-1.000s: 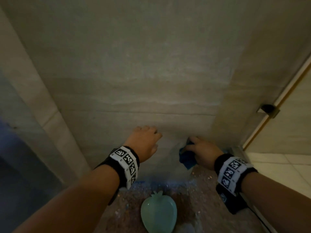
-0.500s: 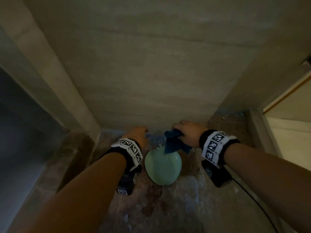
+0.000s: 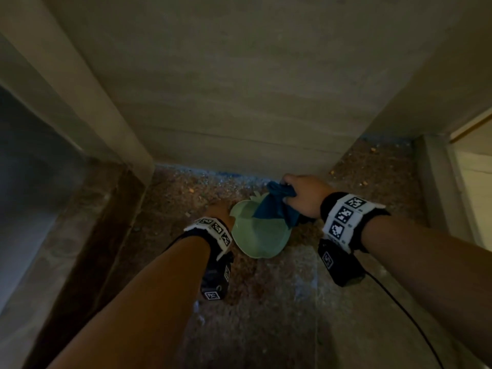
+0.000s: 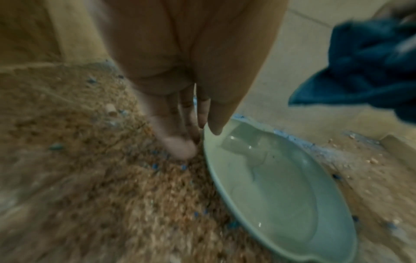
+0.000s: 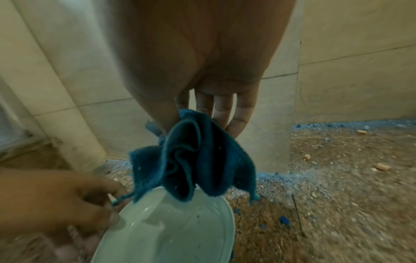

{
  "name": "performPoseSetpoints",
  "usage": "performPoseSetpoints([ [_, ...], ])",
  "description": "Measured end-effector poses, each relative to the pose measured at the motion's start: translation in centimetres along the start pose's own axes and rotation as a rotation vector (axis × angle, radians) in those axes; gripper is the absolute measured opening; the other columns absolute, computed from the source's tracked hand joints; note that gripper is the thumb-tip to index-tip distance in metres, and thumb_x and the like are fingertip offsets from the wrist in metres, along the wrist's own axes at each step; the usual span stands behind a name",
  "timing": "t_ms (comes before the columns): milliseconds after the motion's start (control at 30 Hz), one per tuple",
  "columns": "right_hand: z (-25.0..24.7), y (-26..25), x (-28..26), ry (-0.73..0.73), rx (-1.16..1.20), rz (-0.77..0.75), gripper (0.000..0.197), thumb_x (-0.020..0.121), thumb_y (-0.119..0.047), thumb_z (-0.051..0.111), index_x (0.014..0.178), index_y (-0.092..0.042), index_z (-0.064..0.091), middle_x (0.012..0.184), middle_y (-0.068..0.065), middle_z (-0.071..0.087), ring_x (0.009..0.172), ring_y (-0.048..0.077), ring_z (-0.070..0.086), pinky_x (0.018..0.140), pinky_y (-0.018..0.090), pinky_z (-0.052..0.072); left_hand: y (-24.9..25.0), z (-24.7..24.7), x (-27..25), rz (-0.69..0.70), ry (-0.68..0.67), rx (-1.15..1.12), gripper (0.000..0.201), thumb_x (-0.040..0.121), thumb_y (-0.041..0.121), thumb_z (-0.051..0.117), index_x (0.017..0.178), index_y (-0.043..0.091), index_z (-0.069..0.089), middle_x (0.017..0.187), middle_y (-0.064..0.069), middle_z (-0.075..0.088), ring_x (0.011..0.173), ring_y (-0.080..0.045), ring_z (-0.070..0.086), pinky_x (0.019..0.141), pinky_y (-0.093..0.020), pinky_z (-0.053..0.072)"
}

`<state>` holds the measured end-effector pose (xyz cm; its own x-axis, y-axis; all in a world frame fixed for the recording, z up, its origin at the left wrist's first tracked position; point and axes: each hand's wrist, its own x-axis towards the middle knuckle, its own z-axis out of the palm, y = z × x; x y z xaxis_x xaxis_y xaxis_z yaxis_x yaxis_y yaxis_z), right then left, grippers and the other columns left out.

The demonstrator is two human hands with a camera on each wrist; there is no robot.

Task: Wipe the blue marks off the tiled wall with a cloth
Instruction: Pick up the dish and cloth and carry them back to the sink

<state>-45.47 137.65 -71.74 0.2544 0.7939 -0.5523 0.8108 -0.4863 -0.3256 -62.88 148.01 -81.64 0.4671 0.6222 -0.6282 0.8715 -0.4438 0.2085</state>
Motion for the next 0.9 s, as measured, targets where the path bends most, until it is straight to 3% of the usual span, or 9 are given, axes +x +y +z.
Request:
performPoseSetpoints([
  [133,0.0,0.1,0.1,0.009,-0.010,-0.019,0.033,0.095,-0.023,0.053,0.127,-0.016,0.045,0.116,0.011,0.055,0.085,0.022,0.048,0.070,0.029,0.037,0.8,0.8,0.8,-0.050,-0.038,-0.016,0.036,0.102,0.013,0.042,0.136,0.003,0.044,0.140,-0.018,0.048,0.124,-0.033,0.050,0.101,-0.039,0.042],
  [200,-0.2,0.3,0.1,0.031,-0.009,-0.018,0.034,0.095,-0.021,0.053,0.127,-0.016,0.046,0.116,0.011,0.055,0.086,0.023,0.049,0.070,0.030,0.038,0.9,1.2,0.9,-0.075,-0.060,-0.020,0.040,0.101,0.013,0.044,0.140,0.004,0.040,0.144,-0.017,0.044,0.127,-0.034,0.047,0.105,-0.043,0.039],
  [400,-0.4,1.8,-0.2,0.045,-0.026,0.004,0.032,0.094,-0.019,0.054,0.125,-0.017,0.046,0.115,0.011,0.056,0.086,0.023,0.049,0.070,0.030,0.038,0.3,2.3,2.1,-0.048,-0.025,-0.092,0.040,0.096,0.025,0.053,0.135,0.016,0.046,0.141,-0.011,0.047,0.122,-0.035,0.050,0.099,-0.054,0.043],
  [500,-0.4,2.4,-0.4,0.038,-0.037,0.023,0.032,0.093,-0.020,0.055,0.124,-0.017,0.047,0.114,0.010,0.056,0.088,0.024,0.050,0.072,0.031,0.041,0.0,2.1,2.0,0.004,-0.039,-0.151,0.039,0.097,0.028,0.054,0.134,0.019,0.047,0.141,-0.007,0.046,0.124,-0.032,0.048,0.101,-0.044,0.042],
  [567,-0.6,2.7,-0.5,0.030,-0.007,0.026,0.031,0.093,-0.019,0.056,0.123,-0.018,0.048,0.117,0.010,0.056,0.093,0.024,0.052,0.077,0.033,0.044,-0.3,1.7,2.2,0.008,-0.043,-0.220,0.033,0.097,0.027,0.053,0.128,0.018,0.050,0.136,-0.008,0.051,0.117,-0.033,0.052,0.094,-0.038,0.044],
  [633,-1.0,2.8,-0.8,0.012,0.030,0.019,0.032,0.094,-0.018,0.055,0.125,-0.018,0.047,0.120,0.008,0.054,0.093,0.022,0.049,0.077,0.031,0.041,-0.3,0.9,1.9,0.011,-0.048,-0.279,0.036,0.097,0.022,0.051,0.132,0.016,0.047,0.136,-0.007,0.050,0.118,-0.035,0.052,0.088,-0.033,0.040],
  [767,-2.0,2.7,-2.0,0.017,0.071,-0.006,0.030,0.095,-0.016,0.055,0.124,-0.017,0.047,0.116,0.007,0.055,0.091,0.021,0.049,0.075,0.028,0.038,-0.5,-1.0,1.3,0.017,-0.004,-0.316,0.042,0.098,0.018,0.048,0.139,0.016,0.042,0.139,-0.013,0.050,0.117,-0.036,0.053,0.086,-0.039,0.043],
  [900,-3.7,2.5,-4.2,0.069,0.175,-0.005,0.025,0.094,-0.014,0.057,0.117,-0.018,0.049,0.112,0.009,0.059,0.094,0.026,0.055,0.079,0.037,0.046,-0.2,-3.9,-0.5,0.044,-0.025,-0.391,0.045,0.096,0.016,0.052,0.140,0.018,0.043,0.136,-0.009,0.053,0.114,-0.033,0.056,0.082,-0.037,0.048],
])
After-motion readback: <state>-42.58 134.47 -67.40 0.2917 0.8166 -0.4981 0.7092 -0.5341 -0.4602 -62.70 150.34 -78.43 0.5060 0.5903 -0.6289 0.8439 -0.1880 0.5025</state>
